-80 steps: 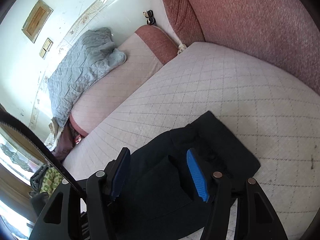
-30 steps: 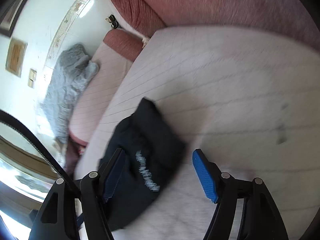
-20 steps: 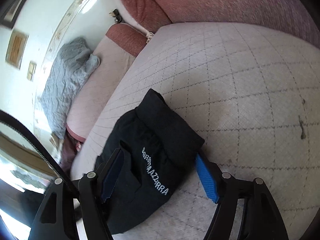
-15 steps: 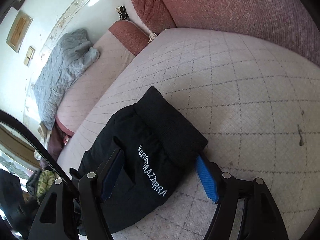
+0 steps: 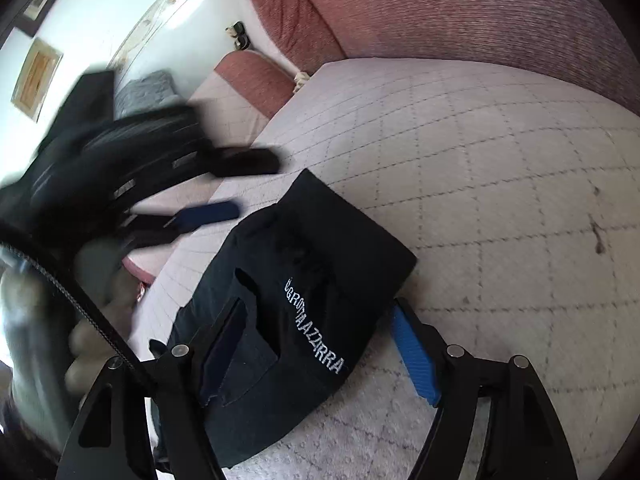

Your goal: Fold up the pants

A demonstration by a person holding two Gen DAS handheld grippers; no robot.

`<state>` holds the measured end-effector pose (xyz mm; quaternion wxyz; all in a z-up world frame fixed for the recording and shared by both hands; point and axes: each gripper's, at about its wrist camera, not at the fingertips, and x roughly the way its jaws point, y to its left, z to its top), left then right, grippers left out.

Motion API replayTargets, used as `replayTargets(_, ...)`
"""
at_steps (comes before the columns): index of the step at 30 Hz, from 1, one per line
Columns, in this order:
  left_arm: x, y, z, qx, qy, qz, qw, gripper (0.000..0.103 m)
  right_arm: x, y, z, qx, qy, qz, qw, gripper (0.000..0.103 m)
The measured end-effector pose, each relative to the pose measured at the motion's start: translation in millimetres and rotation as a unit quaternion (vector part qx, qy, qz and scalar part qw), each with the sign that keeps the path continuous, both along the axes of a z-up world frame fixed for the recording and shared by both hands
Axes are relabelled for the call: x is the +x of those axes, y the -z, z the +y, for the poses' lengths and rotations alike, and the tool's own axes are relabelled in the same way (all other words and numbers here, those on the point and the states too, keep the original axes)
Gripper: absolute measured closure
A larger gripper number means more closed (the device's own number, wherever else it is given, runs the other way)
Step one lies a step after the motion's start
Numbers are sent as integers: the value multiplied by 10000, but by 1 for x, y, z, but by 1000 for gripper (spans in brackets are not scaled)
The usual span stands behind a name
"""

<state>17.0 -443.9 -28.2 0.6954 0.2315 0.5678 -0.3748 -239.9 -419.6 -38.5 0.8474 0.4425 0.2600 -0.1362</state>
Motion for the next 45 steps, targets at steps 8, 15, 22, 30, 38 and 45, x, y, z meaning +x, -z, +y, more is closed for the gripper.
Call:
replayTargets(8, -16, -1, -1, 500, 647, -441, 9957, 65, 19, 2, -10, 623, -303, -156, 9975, 72)
replayTargets(15, -17, -78, 81, -578, 79, -608, 9964, 67, 17, -40, 23, 87, -719, -625, 9954, 77)
replayTargets(22, -4, -117, 220, -1532, -972, -512, 9821, 75, 45, -77, 102, -424, -1555, -786, 9838, 77)
replayTargets(30, 19, -72, 382, -2432, -2413, 103, 9394, 75, 96, -73, 220, -1276, -2883, -446, 9479, 75)
replayTargets(38, 42, -9, 479, -3086, -3329, 1193, 8830, 66, 108, -48, 252, -1109, -3989, -383, 9095, 44)
replayTargets(45, 27, -18, 503, -3412, -3535, 986, 8654, 58, 106, -51, 202, -169, -3724, -811, 9244, 44)
